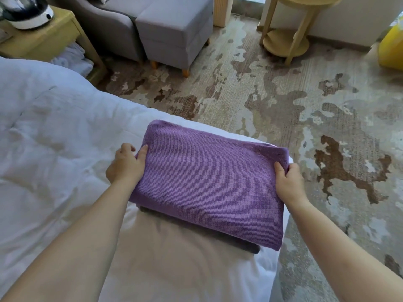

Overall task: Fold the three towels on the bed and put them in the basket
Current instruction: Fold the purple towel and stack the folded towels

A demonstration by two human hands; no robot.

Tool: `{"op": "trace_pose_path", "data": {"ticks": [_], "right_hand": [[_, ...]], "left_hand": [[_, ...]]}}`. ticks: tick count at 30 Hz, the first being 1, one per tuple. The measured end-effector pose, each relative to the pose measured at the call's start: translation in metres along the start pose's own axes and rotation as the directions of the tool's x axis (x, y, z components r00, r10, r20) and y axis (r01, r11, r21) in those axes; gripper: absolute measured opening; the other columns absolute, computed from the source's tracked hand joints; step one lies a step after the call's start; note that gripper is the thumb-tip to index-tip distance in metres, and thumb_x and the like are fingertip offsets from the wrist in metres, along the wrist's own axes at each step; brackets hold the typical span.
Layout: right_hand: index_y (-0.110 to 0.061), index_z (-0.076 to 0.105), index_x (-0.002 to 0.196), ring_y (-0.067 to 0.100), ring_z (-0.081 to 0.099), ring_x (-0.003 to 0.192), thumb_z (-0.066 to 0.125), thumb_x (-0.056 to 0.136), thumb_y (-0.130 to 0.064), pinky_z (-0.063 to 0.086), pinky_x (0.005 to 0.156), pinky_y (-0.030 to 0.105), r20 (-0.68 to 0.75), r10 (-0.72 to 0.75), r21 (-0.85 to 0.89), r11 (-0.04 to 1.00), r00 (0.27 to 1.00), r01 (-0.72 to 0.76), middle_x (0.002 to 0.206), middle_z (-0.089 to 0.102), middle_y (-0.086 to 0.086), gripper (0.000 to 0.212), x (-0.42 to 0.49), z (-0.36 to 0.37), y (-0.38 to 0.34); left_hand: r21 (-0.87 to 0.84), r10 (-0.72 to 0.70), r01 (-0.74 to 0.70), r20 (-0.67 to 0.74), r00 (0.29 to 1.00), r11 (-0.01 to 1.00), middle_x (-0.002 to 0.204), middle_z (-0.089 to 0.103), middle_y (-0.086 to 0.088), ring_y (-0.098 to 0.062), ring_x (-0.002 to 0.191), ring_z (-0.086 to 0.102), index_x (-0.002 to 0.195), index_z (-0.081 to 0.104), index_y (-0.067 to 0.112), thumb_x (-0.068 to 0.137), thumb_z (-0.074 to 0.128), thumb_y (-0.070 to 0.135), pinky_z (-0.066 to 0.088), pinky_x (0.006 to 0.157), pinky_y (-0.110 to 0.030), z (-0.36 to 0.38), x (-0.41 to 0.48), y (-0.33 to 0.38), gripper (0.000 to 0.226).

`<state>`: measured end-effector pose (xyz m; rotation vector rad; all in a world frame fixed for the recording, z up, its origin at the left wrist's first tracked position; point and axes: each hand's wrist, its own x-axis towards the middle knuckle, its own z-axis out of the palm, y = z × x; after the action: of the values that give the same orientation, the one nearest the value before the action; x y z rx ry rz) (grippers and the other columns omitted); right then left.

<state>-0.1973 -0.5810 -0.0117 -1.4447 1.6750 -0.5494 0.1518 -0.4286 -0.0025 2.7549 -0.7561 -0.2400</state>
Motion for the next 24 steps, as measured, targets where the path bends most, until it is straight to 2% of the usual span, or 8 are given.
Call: {"op": "trace_pose_path", "data": {"ticks": [2, 3, 5, 6, 8, 11, 17, 24], "right_hand": [[-0.007, 0.041, 0.126, 0.032, 0.037, 0.125, 0.047, 0.095, -0.034, 0.027, 0.104, 0.041, -0.126, -0.111, -0.120, 0.988, 0.986, 0.096, 0.128, 0.044, 0.016, 0.041, -0.005, -0.006, -0.001], [-0.011, 0.038, 0.132, 0.028, 0.029, 0.132, 0.046, 0.095, -0.035, 0.018, 0.108, 0.036, -0.176, -0.264, -0.220, 0.949, 0.948, 0.224, 0.137, 0.038, 0.013, 0.045, -0.012, -0.007, -0.005], [-0.020, 0.037, 0.139, 0.020, 0.023, 0.138, 0.042, 0.093, -0.038, 0.006, 0.111, 0.024, -0.080, -0.551, -0.381, 0.787, 0.831, 0.485, 0.147, 0.034, 0.002, 0.050, -0.028, -0.002, -0.017], [-0.026, 0.035, 0.142, 0.016, 0.018, 0.142, 0.039, 0.093, -0.042, 0.000, 0.113, 0.022, 0.053, -0.613, -0.424, 0.701, 0.788, 0.574, 0.152, 0.028, -0.005, 0.052, -0.035, 0.006, -0.024], [-0.037, 0.015, 0.148, 0.010, -0.007, 0.146, 0.023, 0.094, -0.056, -0.012, 0.116, 0.028, 0.326, -0.572, -0.509, 0.565, 0.753, 0.650, 0.156, 0.002, -0.016, 0.057, -0.040, 0.027, -0.031], [-0.039, -0.003, 0.148, 0.010, -0.022, 0.143, 0.005, 0.086, -0.069, -0.018, 0.115, 0.037, 0.398, -0.393, -0.644, 0.524, 0.829, 0.557, 0.156, -0.014, -0.017, 0.069, -0.023, 0.047, -0.021], [-0.027, -0.005, 0.151, 0.010, -0.016, 0.145, 0.006, 0.086, -0.069, -0.007, 0.118, 0.038, 0.278, -0.215, -0.684, 0.640, 0.936, 0.350, 0.159, -0.010, -0.010, 0.078, 0.009, 0.035, 0.017], [-0.029, -0.008, 0.150, 0.011, -0.028, 0.141, 0.006, 0.087, -0.069, -0.022, 0.113, 0.035, 0.258, -0.284, -0.650, 0.656, 0.923, 0.383, 0.157, -0.018, -0.011, 0.076, -0.019, 0.018, -0.003]], "left_hand": [[0.039, 0.243, -0.241, -0.262, 0.934, 0.970, 0.114, 0.057, -0.017, -0.039, 0.100, 0.055, 0.110, 0.054, 0.011, 0.094, 0.044, 0.045, 0.045, 0.081, -0.045, -0.006, -0.005, 0.006, 0.039], [0.075, 0.439, -0.443, -0.359, 0.824, 0.893, 0.114, 0.059, -0.015, -0.036, 0.100, 0.056, 0.110, 0.058, 0.012, 0.094, 0.047, 0.040, 0.045, 0.081, -0.043, -0.008, -0.009, 0.012, 0.034], [0.118, 0.756, -0.764, -0.303, 0.580, 0.634, 0.127, 0.059, -0.007, -0.029, 0.110, 0.056, 0.118, 0.062, 0.019, 0.093, 0.047, 0.037, 0.041, 0.091, -0.042, -0.004, -0.020, 0.029, 0.034], [0.115, 0.831, -0.828, -0.178, 0.527, 0.549, 0.139, 0.052, -0.003, -0.025, 0.123, 0.050, 0.128, 0.058, 0.026, 0.094, 0.043, 0.041, 0.034, 0.102, -0.043, 0.002, -0.028, 0.037, 0.040], [0.130, 0.813, -0.821, 0.119, 0.570, 0.556, 0.158, 0.020, 0.007, -0.019, 0.146, 0.018, 0.145, 0.028, 0.042, 0.094, 0.024, 0.057, 0.004, 0.117, -0.045, 0.016, -0.038, 0.052, 0.053], [0.209, 0.667, -0.722, 0.282, 0.690, 0.659, 0.157, -0.015, 0.016, -0.013, 0.145, -0.018, 0.140, -0.013, 0.054, 0.083, -0.001, 0.075, -0.024, 0.112, -0.043, 0.040, -0.024, 0.054, 0.062], [0.257, 0.500, -0.572, 0.298, 0.813, 0.779, 0.157, -0.018, 0.016, -0.008, 0.145, -0.016, 0.138, -0.021, 0.053, 0.078, -0.008, 0.077, -0.010, 0.116, -0.045, 0.063, 0.015, 0.027, 0.066], [0.216, 0.591, -0.641, 0.254, 0.765, 0.737, 0.157, -0.017, 0.013, -0.009, 0.145, -0.017, 0.145, -0.010, 0.044, 0.086, 0.002, 0.069, -0.016, 0.116, -0.040, 0.032, -0.001, 0.028, 0.065]]}}
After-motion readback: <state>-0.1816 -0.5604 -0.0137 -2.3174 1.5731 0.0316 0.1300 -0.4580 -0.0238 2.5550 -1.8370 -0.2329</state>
